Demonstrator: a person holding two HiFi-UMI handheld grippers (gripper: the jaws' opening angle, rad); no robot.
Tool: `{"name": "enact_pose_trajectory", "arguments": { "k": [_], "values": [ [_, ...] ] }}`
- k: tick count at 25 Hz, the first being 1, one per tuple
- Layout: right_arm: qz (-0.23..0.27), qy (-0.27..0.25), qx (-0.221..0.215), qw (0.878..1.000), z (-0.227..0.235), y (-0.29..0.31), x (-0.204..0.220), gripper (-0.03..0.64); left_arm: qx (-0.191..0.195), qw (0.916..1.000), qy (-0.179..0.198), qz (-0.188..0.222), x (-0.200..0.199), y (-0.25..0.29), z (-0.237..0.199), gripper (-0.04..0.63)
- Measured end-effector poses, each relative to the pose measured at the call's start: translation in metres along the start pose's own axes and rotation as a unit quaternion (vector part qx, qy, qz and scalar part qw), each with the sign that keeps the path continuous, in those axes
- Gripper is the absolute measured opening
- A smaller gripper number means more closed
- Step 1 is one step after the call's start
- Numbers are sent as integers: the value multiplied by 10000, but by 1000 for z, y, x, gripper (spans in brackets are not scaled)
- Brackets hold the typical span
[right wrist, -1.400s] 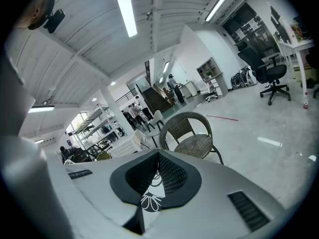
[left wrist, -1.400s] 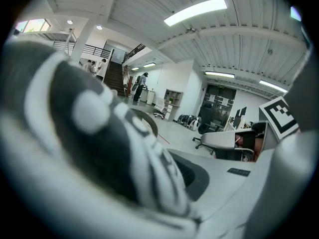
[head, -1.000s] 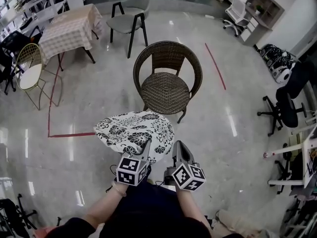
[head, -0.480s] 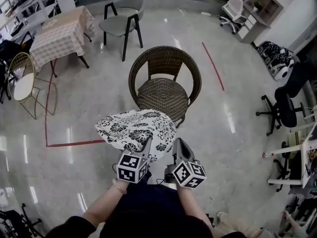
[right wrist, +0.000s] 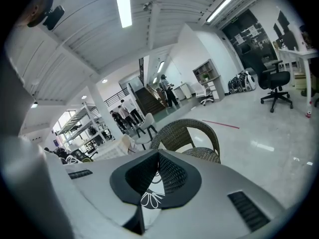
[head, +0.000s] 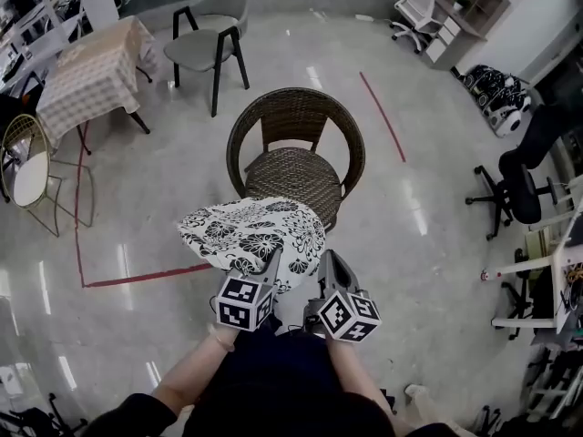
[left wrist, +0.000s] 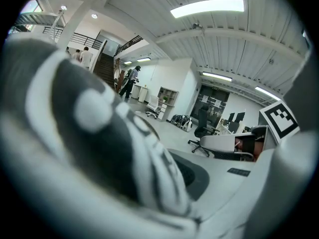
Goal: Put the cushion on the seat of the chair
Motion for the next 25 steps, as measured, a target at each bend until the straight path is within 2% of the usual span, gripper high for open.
{"name": "enact_pose_trajectory", "arguments": {
  "k": [14, 25],
  "values": [
    [-41, -131, 87, 9999, -8, 16, -16, -2, 232, 9997, -6, -73, -21, 20, -2, 35],
    [-220, -163, 106, 9996, 24, 47, -43, -2, 181, 9996, -192, -38, -49, 66, -6, 35]
  ]
}}
Point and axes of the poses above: the fingertips, and each gripper's own axes: y forward along the fingers, z to its right, x out of its underside, the point moved 4 cm from there along -y, backward along the fingers, and after that the axes turned 14 degrees about -z, right-handed, at the moved point
